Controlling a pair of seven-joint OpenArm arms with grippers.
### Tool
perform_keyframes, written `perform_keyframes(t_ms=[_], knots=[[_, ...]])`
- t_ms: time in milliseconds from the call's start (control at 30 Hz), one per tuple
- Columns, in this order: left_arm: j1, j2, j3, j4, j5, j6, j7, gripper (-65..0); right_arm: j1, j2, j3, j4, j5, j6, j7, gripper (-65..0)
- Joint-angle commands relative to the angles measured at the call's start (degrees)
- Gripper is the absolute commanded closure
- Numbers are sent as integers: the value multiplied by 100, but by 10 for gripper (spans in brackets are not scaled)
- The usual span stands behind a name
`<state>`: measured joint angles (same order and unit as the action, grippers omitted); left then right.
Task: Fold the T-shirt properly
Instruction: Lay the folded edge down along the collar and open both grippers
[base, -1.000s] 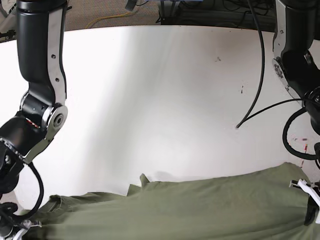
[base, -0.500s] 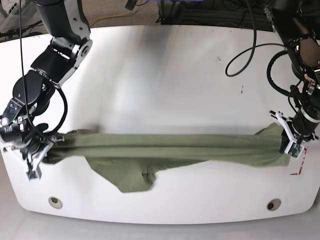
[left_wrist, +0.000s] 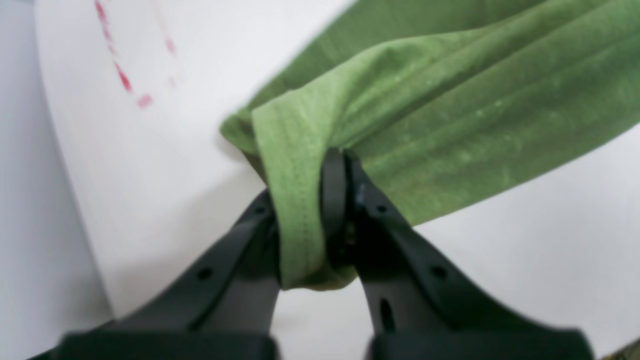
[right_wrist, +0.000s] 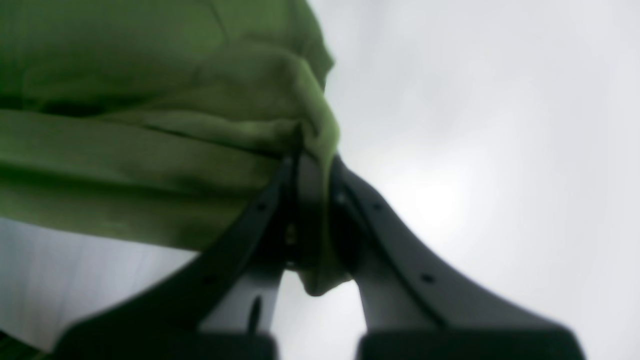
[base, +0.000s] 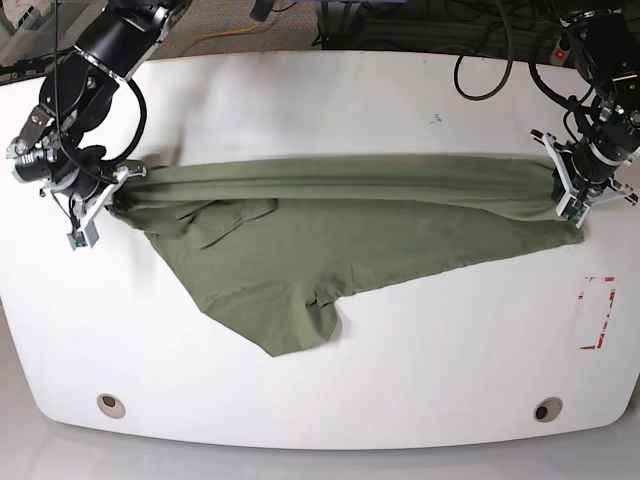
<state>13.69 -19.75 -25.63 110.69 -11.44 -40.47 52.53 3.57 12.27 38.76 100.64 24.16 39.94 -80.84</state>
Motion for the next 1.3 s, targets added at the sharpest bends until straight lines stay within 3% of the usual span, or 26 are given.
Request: perform_keyframes(t_ms=[0, 100, 267, 400, 567, 667, 767, 900, 1000, 1267], knots=[[121, -131, -61, 91, 41, 47, -88, -6, -72, 157, 119, 138, 243, 6, 84, 0], [428, -254, -53, 91, 41, 47, -88, -43, -371, 166, 146, 147, 551, 6, 84, -33], [789, -263, -61, 91, 41, 47, -88, -301, -898, 333, 154, 121, 841, 6, 84, -173], [1070, -263, -228, -6, 32, 47, -88, -388, -1171, 404, 163, 103, 841, 6, 84, -216], [1308, -280, -308, -146, 23, 47, -88, -394, -1452, 439, 181, 270, 867, 6, 84, -301], [1483, -271, -686, -76, 23, 47, -88, -394, -1698, 588, 409, 648, 876, 6, 84, -358], [1501, -227, -1002, 73, -73, 47, -88, -392, -1724, 579, 418, 938, 876, 6, 84, -387], [1475, -227, -1169, 179, -689, 47, -88, -392, -1610, 500, 409, 1000, 876, 6, 84, -387], [1202, -227, -976, 170, -926, 47, -88, -392, -1373, 324, 409, 1000, 832, 6, 84, -387], [771, -227, -53, 153, -785, 47, -80, -392, -1065, -10, 392, 754, 823, 6, 84, -393]])
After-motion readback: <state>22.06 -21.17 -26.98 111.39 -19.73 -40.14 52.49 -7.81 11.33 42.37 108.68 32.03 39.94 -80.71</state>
